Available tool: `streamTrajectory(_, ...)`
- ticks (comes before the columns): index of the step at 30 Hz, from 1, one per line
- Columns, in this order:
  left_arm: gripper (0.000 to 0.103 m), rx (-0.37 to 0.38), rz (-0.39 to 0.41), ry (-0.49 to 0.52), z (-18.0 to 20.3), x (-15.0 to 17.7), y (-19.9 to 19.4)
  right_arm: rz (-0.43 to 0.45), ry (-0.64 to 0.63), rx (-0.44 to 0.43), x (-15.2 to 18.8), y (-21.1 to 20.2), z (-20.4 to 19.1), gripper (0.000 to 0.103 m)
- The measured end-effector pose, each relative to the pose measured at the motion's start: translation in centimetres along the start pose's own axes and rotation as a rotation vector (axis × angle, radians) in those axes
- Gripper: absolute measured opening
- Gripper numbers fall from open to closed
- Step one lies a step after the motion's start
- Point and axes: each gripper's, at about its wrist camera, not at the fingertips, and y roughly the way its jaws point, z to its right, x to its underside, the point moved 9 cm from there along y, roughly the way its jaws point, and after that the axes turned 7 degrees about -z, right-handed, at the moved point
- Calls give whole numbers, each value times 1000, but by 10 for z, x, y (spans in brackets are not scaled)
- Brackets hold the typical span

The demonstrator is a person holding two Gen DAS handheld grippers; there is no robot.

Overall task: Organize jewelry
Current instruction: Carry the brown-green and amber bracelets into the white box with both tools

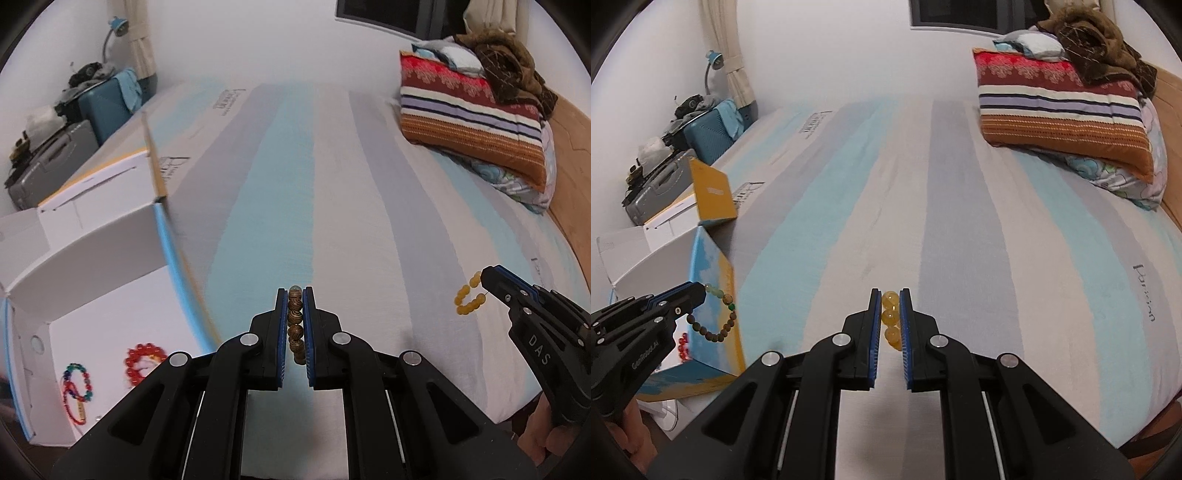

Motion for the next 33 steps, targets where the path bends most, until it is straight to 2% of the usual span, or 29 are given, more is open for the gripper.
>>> streamTrajectory(5,7,-13,33,-45,-32,4,-21,18,-51,-30,-6,-10,-36,9)
streamTrajectory(15,7,-81,49,-156,-123,21,-45,32,-159,-91,-7,-16,-127,9)
streamTrajectory(26,7,-146,36,-262,-214,46,-57,32,-268,-166,-4,-18,-221,9)
streamTrajectory(33,7,-178,2,-306,-256,64,-51,37,-334,-231,4,-18,-279,9)
